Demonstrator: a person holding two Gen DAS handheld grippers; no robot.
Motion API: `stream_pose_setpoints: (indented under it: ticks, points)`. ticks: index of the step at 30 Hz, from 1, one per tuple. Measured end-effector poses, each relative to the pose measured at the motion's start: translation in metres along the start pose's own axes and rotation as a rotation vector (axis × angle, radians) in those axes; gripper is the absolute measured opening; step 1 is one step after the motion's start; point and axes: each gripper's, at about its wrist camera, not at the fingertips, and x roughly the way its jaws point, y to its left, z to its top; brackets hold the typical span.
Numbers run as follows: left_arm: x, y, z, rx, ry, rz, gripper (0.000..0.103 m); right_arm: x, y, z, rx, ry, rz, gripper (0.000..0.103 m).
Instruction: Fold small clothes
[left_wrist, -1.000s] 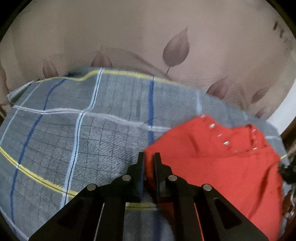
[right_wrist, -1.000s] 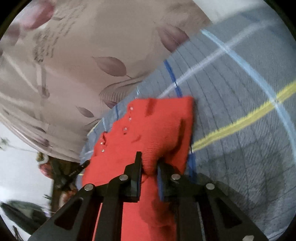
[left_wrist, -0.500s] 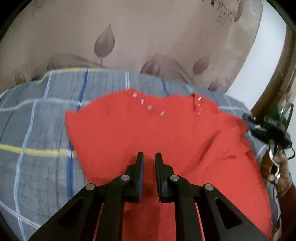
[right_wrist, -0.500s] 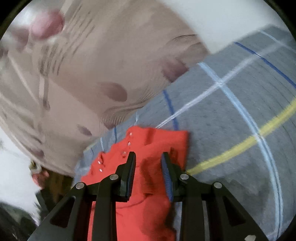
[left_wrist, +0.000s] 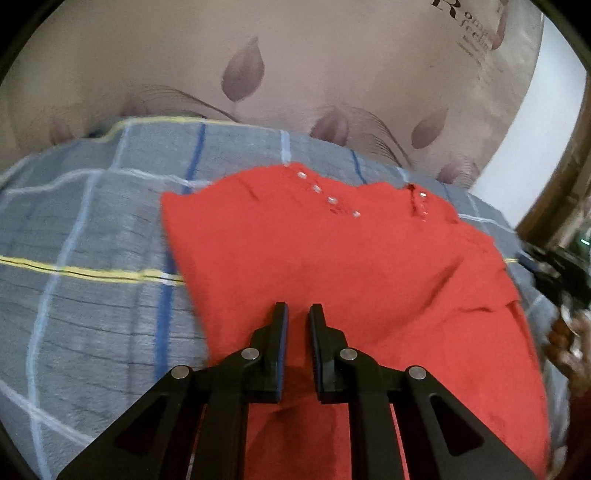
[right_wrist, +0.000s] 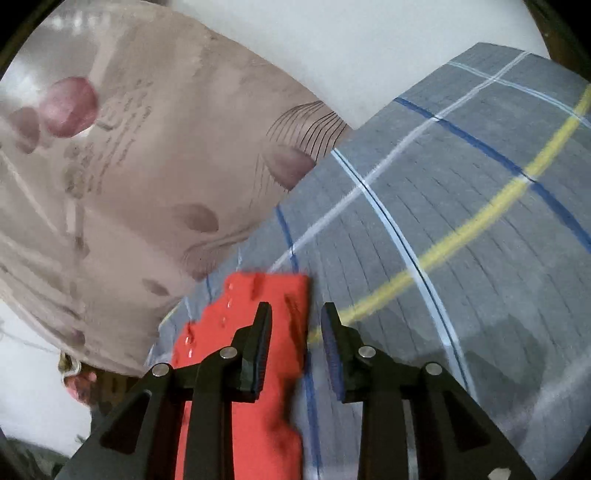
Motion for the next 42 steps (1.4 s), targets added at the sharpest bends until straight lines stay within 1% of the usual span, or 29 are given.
stream_pose_setpoints:
  ticks: [1,3,5,7,8,9,10,12,13,15,17,18,19,20,21,22,23,24,27,29,31,34,36,37,38,39,40,41,42]
  points:
    - [-0.001,0.0,0.0,0.014,-0.004,0.017,0.013,-0.008,0.0,-0.008,-0.01,0.005,0.024,0.028]
    - [-0.003,-0.003,-0.002,0.072,0.0,0.103,0.013,-0.027,0.002,-0.033,-0.028,0.023,0.077,0.033]
    - [-0.008,0.0,-0.006,0.094,-0.001,0.153,0.013,-0.05,0.004,-0.062,-0.047,0.055,0.13,0.057]
    - [-0.015,0.002,-0.011,0.125,-0.004,0.235,0.013,-0.072,0.006,-0.09,-0.086,0.075,0.149,0.068]
    - [-0.018,0.005,-0.013,0.137,-0.003,0.278,0.013,-0.081,0.008,-0.104,-0.108,0.082,0.137,0.068]
    - [-0.023,0.01,-0.015,0.129,0.002,0.294,0.013,-0.091,0.01,-0.116,-0.129,0.087,0.118,0.069]
    - [-0.028,0.017,-0.016,0.103,0.006,0.286,0.013,-0.097,0.013,-0.128,-0.144,0.091,0.102,0.07]
    - [-0.046,0.029,-0.022,0.036,-0.009,0.218,0.013,-0.118,0.013,-0.149,-0.17,0.093,0.07,0.07]
    - [-0.058,0.032,-0.026,0.022,-0.025,0.2,0.013,-0.129,0.012,-0.157,-0.174,0.096,0.065,0.072]
    - [-0.08,0.03,-0.036,0.021,-0.057,0.155,0.013,-0.143,0.014,-0.171,-0.173,0.114,0.072,0.074]
    - [-0.109,0.022,-0.051,0.036,-0.088,0.041,0.014,-0.159,0.015,-0.188,-0.182,0.131,0.071,0.074]
    - [-0.121,0.016,-0.06,0.05,-0.1,-0.002,0.015,-0.169,0.016,-0.198,-0.195,0.141,0.067,0.074]
    - [-0.133,0.009,-0.071,0.072,-0.108,-0.039,0.02,-0.175,0.017,-0.207,-0.201,0.149,0.071,0.074]
    - [-0.143,0.001,-0.084,0.095,-0.098,-0.074,0.031,-0.18,0.016,-0.215,-0.199,0.155,0.08,0.074]
    - [-0.151,-0.006,-0.097,0.11,-0.076,-0.105,0.038,-0.183,0.015,-0.221,-0.194,0.164,0.089,0.074]
    - [-0.154,-0.01,-0.104,0.117,-0.065,-0.121,0.052,-0.184,0.016,-0.229,-0.192,0.177,0.093,0.074]
    - [-0.161,-0.016,-0.119,0.122,-0.053,-0.141,0.056,-0.184,0.018,-0.238,-0.199,0.193,0.087,0.074]
    - [-0.167,-0.02,-0.132,0.122,-0.042,-0.152,0.059,-0.183,0.019,-0.245,-0.21,0.206,0.078,0.074]
    - [-0.18,-0.025,-0.156,0.096,-0.013,-0.179,0.059,-0.181,0.029,-0.267,-0.258,0.228,0.064,0.074]
    - [-0.186,-0.016,-0.172,0.023,0.005,-0.213,0.062,-0.178,0.037,-0.279,-0.29,0.24,0.069,0.074]
    - [-0.188,-0.007,-0.185,-0.066,0.053,-0.259,0.062,-0.176,0.044,-0.284,-0.318,0.224,0.053,0.074]
    - [-0.19,0.003,-0.201,-0.145,0.084,-0.313,0.062,-0.174,0.042,-0.288,-0.292,0.232,0.1,0.074]
    - [-0.19,0.004,-0.212,-0.164,0.115,-0.341,0.062,-0.173,0.04,-0.29,-0.272,0.229,0.13,0.074]
    - [-0.19,0.003,-0.216,-0.174,0.132,-0.359,0.062,-0.172,0.04,-0.291,-0.268,0.226,0.137,0.071]
    - [-0.189,0.002,-0.219,-0.183,0.145,-0.381,0.062,-0.171,0.04,-0.293,-0.258,0.23,0.153,0.06]
    - [-0.189,0.0,-0.224,-0.194,0.165,-0.427,0.062,-0.168,0.038,-0.295,-0.238,0.247,0.174,0.05]
    - [-0.189,-0.002,-0.227,-0.197,0.177,-0.454,0.062,-0.162,0.037,-0.298,-0.221,0.268,0.178,0.035]
    - [-0.191,-0.004,-0.229,-0.192,0.186,-0.47,0.062,-0.159,0.035,-0.3,-0.212,0.276,0.176,0.024]
    - [-0.195,-0.005,-0.231,-0.182,0.172,-0.443,0.062,-0.158,0.032,-0.301,-0.203,0.271,0.179,0.021]
